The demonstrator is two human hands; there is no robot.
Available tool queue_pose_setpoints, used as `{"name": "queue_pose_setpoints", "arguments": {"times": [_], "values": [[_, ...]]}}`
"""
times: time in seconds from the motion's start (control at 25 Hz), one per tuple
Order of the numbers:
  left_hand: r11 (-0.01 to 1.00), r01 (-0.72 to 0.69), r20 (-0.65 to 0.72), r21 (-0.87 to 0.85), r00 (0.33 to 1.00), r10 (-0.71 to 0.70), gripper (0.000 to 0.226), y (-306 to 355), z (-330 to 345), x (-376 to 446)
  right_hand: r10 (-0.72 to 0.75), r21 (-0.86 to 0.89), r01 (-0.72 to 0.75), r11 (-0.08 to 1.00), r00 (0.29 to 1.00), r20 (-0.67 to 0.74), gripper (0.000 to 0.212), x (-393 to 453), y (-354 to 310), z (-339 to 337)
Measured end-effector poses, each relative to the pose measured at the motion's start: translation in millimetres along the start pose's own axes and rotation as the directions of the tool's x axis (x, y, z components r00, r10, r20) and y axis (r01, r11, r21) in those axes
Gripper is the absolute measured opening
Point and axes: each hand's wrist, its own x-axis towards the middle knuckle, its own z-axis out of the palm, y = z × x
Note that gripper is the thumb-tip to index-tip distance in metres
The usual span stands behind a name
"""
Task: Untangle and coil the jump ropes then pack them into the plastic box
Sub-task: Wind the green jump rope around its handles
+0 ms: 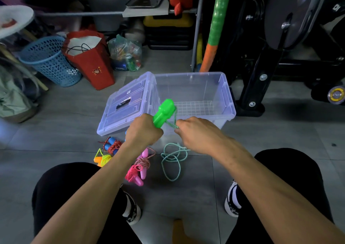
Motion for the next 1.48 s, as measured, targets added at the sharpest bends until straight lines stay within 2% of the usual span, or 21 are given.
{"name": "queue_pose_setpoints", "arguments": {"times": [0.12, 0.2, 0.32, 0.36, 0.44, 0.52, 0.6, 0.64, 0.72, 0.76, 0.8, 0.88, 0.96, 1.04, 1.08, 1.12, 1.16, 1.2, 1.28, 1.4, 1.48], "values": [[0.897, -0.095, 0.023, 0.432, 0.995, 0.094, 0.029, 1, 10, 0, -0.041, -0.034, 0.043, 0.998, 0.996, 0.078, 0.02, -7, 0, -9], [0.743, -0.165, 0.076, 0.648, 0.985, 0.152, 0.033, 4, 18, -2, -0.094, -0.035, 0.099, 0.994, 0.989, 0.11, 0.022, -12, -1, -9], [0.47, -0.374, 0.258, 0.799, 0.92, 0.295, 0.027, 3, 25, -7, -0.136, 0.027, 0.134, 0.991, 0.988, 0.076, 0.026, -14, 4, -10], [0.372, -0.461, 0.335, 0.805, 0.872, 0.356, 0.025, 2, 23, -9, -0.136, 0.086, 0.133, 0.987, 0.99, 0.037, 0.027, -13, 9, -12], [0.233, -0.627, 0.462, 0.744, 0.734, 0.498, 0.022, -4, 16, -6, -0.122, 0.248, 0.128, 0.96, 0.992, -0.042, 0.025, -12, 20, -16], [0.129, -0.769, 0.504, 0.626, 0.525, 0.686, 0.017, -16, 3, -2, -0.064, 0.419, 0.085, 0.904, 0.996, -0.063, 0.021, -9, 27, -17], [0.061, -0.845, 0.419, 0.532, 0.325, 0.848, 0.02, -30, -8, -1, -0.01, 0.539, 0.029, 0.842, 0.999, -0.038, 0.018, -3, 31, -12], [0.049, -0.869, 0.361, 0.492, 0.255, 0.897, 0.021, -35, -12, -2, 0.013, 0.582, 0.008, 0.813, 0.999, -0.031, 0.018, 0, 33, -9], [0.074, -0.892, 0.214, 0.446, 0.187, 0.959, 0.021, -44, -20, 0, 0.062, 0.679, -0.017, 0.734, 0.997, -0.041, 0.017, 5, 39, -2], [0.135, -0.899, 0.122, 0.416, 0.202, 0.972, 0.022, -48, -23, 1, 0.089, 0.732, -0.025, 0.68, 0.995, -0.049, 0.015, 6, 41, 0], [0.236, -0.897, 0.008, 0.373, 0.257, 0.966, 0.023, -50, -27, 0, 0.105, 0.775, -0.023, 0.632, 0.993, -0.056, 0.014, 5, 41, 2], [0.518, -0.832, -0.238, 0.2, 0.472, 0.849, 0.017, -46, -29, -7, 0.112, 0.813, -0.008, 0.583, 0.991, -0.07, 0.019, 4, 37, 8], [0.762, -0.647, -0.393, -0.023, 0.707, 0.588, 0.018, -34, -25, -14, 0.126, 0.786, -0.031, 0.617, 0.99, -0.06, 0.026, 4, 27, 17], [0.902, -0.4, -0.364, -0.161, 0.874, 0.322, 0.02, -25, -20, -10, 0.089, 0.654, -0.039, 0.756, 0.995, -0.044, 0.029, 6, 12, 24], [0.956, -0.256, -0.278, -0.141, 0.937, 0.21, 0.016, -25, -19, -5, 0.043, 0.542, -0.026, 0.84, 0.999, -0.018, 0.031, 7, 3, 28], [0.992, -0.119, -0.162, -0.045, 0.981, 0.111, 0.016, -27, -20, -2, -0.014, 0.416, 0.008, 0.91, 1.0, 0.01, 0.033, 8, -5, 30], [0.993, -0.041, -0.063, 0.107, 0.997, 0.048, 0.02, -30, -20, 0, -0.059, 0.298, 0.046, 0.954, 0.998, 0.035, 0.035, 8, -12, 30], [0.958, -0.028, 0.009, 0.285, 1.0, 0.026, 0.026, -32, -18, 1, -0.093, 0.229, 0.082, 0.97, 0.995, 0.037, 0.035, 8, -17, 28], [0.807, -0.098, 0.069, 0.582, 0.995, 0.071, 0.035, -30, -8, -4, -0.12, 0.205, 0.118, 0.972, 0.993, -0.001, 0.031, 7, -18, 18], [0.586, -0.277, 0.155, 0.761, 0.955, 0.251, 0.033, -19, 5, -5, -0.07, 0.3, 0.072, 0.951, 0.997, -0.016, 0.023, 6, -4, -5], [0.464, -0.447, 0.286, 0.765, 0.881, 0.376, 0.033, -18, 5, -2, -0.018, 0.359, 0.03, 0.933, 0.999, -0.036, 0.021, 7, 13, -16]]}}
